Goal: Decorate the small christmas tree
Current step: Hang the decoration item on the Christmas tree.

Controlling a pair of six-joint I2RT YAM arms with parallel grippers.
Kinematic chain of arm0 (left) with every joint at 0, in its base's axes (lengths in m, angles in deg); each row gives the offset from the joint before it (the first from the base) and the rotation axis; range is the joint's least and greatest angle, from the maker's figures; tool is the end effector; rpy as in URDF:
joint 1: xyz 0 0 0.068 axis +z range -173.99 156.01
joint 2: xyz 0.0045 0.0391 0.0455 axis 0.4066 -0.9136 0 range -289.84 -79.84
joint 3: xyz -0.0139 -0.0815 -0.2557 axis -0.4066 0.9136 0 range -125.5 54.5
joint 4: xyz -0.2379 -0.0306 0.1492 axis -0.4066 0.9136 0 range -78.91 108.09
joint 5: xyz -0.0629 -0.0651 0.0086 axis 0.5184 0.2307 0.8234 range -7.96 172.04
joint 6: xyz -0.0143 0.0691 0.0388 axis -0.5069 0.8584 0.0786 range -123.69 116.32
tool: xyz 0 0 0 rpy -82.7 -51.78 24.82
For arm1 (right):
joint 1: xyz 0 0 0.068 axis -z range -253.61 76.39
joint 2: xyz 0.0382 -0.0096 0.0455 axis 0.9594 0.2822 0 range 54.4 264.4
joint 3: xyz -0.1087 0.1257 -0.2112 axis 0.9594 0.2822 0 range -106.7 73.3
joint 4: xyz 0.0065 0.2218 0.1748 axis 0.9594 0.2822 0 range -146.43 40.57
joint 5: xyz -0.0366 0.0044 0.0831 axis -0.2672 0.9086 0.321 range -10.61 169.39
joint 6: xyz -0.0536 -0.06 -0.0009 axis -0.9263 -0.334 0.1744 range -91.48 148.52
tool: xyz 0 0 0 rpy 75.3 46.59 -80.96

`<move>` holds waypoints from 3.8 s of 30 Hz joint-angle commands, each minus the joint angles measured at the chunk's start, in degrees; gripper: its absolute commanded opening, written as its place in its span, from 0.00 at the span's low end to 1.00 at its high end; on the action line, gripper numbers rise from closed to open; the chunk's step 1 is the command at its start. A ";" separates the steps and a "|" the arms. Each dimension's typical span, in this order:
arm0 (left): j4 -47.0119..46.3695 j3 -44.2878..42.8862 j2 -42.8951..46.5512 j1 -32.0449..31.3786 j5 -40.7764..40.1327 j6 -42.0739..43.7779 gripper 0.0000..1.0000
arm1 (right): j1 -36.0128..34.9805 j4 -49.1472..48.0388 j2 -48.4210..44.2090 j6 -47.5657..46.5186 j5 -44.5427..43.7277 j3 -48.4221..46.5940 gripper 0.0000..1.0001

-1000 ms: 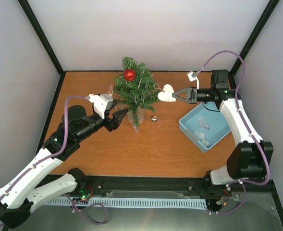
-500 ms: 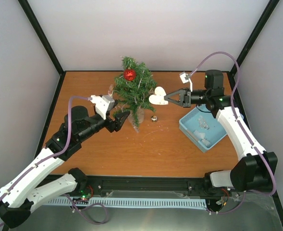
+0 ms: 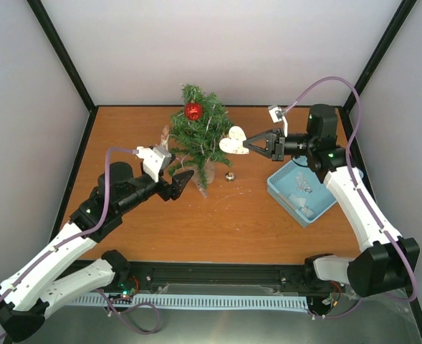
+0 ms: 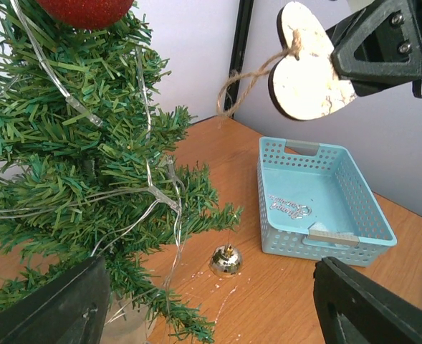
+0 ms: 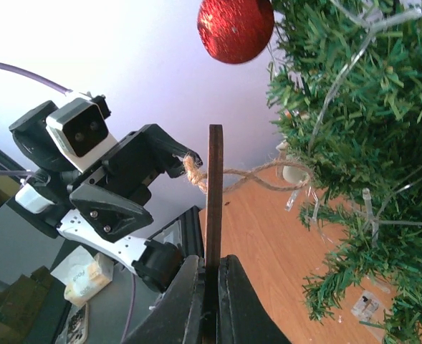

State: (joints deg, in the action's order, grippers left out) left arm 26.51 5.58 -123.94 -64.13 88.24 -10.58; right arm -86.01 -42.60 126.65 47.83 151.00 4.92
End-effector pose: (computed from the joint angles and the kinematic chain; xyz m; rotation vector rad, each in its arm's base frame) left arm 0.1752 -0.1576 0.3503 0.5940 1.7060 -0.6876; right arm 0.2818 0.1296 0.3736 -0.7974 1.7631 1.5295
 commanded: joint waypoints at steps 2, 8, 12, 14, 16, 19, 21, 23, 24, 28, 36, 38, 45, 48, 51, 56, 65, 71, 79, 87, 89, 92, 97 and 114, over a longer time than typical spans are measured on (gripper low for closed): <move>-2.32 0.71 0.46 -0.03 -0.40 0.02 0.79 | -0.84 -4.65 0.79 1.20 1.04 2.58 0.03; -2.12 0.95 -0.27 -0.03 -0.16 0.09 0.79 | -1.04 -6.56 4.51 2.45 2.55 -1.81 0.03; -1.86 1.63 0.29 -0.02 -0.80 -0.16 0.79 | -1.04 -5.96 4.93 2.45 2.52 -5.42 0.03; -2.35 2.17 0.70 0.04 -0.92 -0.42 0.79 | -1.09 -6.27 6.01 2.76 2.64 -6.14 0.03; -2.63 2.59 0.74 -0.02 -0.83 -0.65 0.78 | -1.09 -7.00 6.99 3.35 2.57 -6.23 0.03; -2.21 2.78 0.60 -0.03 -0.61 -0.74 0.78 | -1.05 -6.90 7.77 2.64 2.41 -5.54 0.03; -1.88 2.85 0.73 0.00 -0.78 -0.67 0.78 | -1.04 -7.38 8.33 2.56 2.39 -4.27 0.03; -1.64 2.91 0.97 -0.01 -0.97 -0.51 0.78 | -1.04 -8.21 8.69 2.78 2.71 -2.80 0.03; -1.62 2.94 1.11 0.02 -1.03 -0.38 0.78 | -1.09 -8.43 8.87 2.58 2.77 -2.10 0.03; -1.48 3.03 1.18 -0.03 -1.01 -0.32 0.78 | -1.07 -7.20 9.87 1.31 2.82 -0.46 0.03; -1.14 2.99 1.60 0.02 -0.90 0.09 0.75 | 0.55 -2.38 9.82 -3.15 2.00 1.66 0.03; -1.35 2.64 1.29 -0.01 -0.53 0.40 0.72 | 1.11 -1.68 9.68 -3.74 2.15 2.39 0.03; -2.30 -1.45 -2.14 -0.03 1.97 2.41 0.57 | 1.24 1.70 11.17 -6.93 2.47 3.17 0.03; -3.22 -4.06 -4.23 -0.02 2.39 2.98 0.51 | 1.25 1.64 11.55 -7.09 2.64 3.05 0.03; -5.69 -7.13 -6.71 -0.03 3.83 3.43 0.44 | 1.24 1.52 11.84 -7.18 2.73 2.69 0.03; -6.43 -13.23 -12.53 -0.02 4.68 4.24 0.36 | 1.59 0.29 12.79 -6.55 2.47 2.28 0.03; -8.74 -18.84 -18.09 -0.03 4.20 4.89 0.24 | 1.94 0.05 16.12 -6.81 2.82 0.95 0.03; -9.65 -19.93 -19.98 0.01 6.85 5.45 0.20 | 1.94 -0.21 16.79 -6.97 3.48 0.54 0.03; -10.14 -21.08 -22.71 0.04 10.94 8.91 0.16 | 1.94 -2.40 16.48 -5.26 4.24 -0.20 0.03; -6.00 -25.62 -28.02 -0.11 8.98 11.82 0.13 | 1.95 -3.03 16.61 -4.14 4.01 -1.18 0.03; -5.16 -26.15 -29.18 -0.24 8.04 12.06 0.11 | 1.94 -3.06 16.52 -4.08 3.97 -1.13 0.03; -4.26 -26.54 -30.24 -0.50 5.32 11.84 0.07 | 1.94 -2.76 16.52 -4.31 3.88 -1.06 0.03; -1.76 -27.74 -31.81 -1.09 0.02 12.61 0.02 | 1.95 -2.05 16.69 -5.06 3.62 -0.71 0.03; -1.75 -27.45 -34.88 -2.57 -8.62 15.73 0.01 | 1.95 -1.96 16.27 -5.25 3.49 -0.48 0.03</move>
State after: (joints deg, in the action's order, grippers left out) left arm 25.70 -21.11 -158.65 -65.79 82.40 3.23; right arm -84.46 -44.22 143.02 43.30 154.06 5.25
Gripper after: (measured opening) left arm 0.008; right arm 0.052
